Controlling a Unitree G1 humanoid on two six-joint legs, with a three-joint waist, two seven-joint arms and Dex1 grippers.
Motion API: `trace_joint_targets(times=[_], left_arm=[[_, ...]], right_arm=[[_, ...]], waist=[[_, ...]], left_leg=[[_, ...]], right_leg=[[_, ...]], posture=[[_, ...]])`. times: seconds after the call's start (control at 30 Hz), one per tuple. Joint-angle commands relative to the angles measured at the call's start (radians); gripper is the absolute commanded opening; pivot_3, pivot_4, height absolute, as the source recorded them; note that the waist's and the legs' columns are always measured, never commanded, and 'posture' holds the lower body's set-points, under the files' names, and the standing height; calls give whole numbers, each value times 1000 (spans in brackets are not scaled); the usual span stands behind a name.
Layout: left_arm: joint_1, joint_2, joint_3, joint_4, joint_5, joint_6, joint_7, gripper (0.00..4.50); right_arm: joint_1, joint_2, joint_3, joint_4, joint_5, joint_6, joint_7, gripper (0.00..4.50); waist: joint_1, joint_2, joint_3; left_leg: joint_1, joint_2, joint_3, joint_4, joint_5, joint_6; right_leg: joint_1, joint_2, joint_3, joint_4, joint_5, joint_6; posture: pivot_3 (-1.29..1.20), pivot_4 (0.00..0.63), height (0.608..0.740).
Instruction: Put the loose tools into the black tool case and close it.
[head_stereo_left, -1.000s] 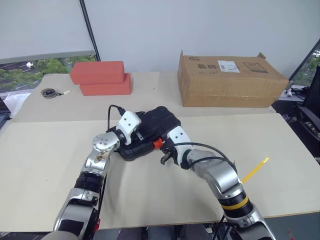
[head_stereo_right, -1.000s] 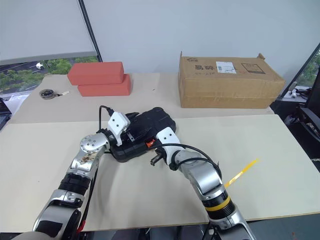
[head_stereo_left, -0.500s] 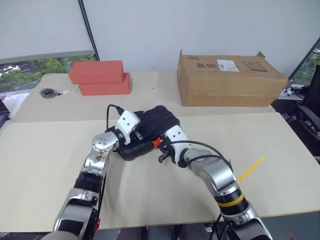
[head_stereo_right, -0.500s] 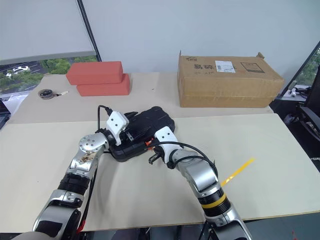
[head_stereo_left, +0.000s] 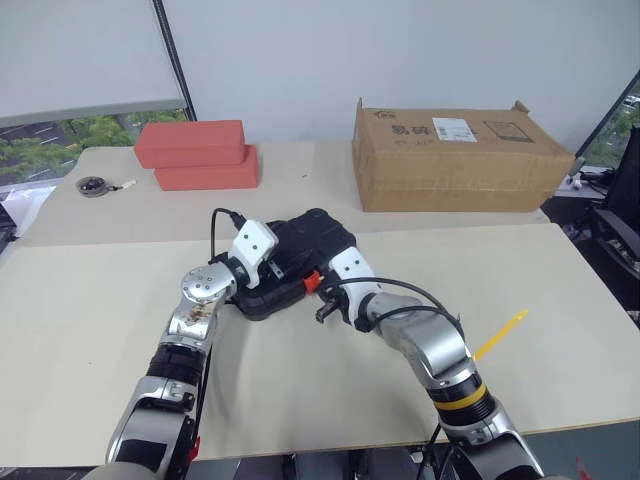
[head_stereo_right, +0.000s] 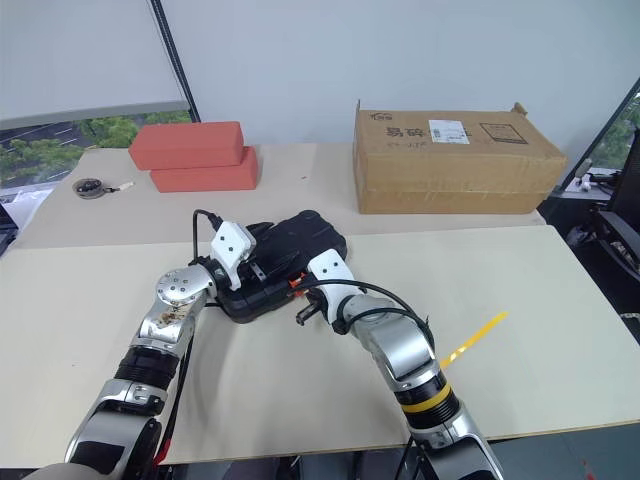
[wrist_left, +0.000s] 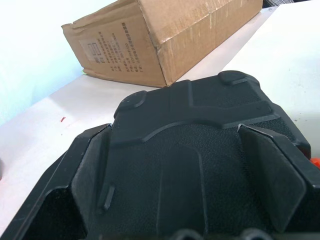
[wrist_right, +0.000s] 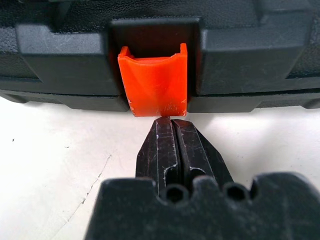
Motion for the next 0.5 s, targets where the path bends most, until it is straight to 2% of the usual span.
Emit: trace_joint_targets(times=[0.03,0.5], left_arm=[[84,-17,-62,83,36,62,-18,4273],[91,-14,-52,86,31,64,-18,4273]], right_arm=[[-75,33,-39,-79,8,-60,-3,53],[-43,12,-70,-113,32,-85,37,53]], waist=[[-1,0,0],[-3,0,0]], left_leg=[[0,0,0,0,0,0],[-1,0,0,-1,0,0]], right_leg=[[0,0,0,0,0,0],[-1,0,0,-1,0,0]], posture=[[0,150,712],[0,150,712]])
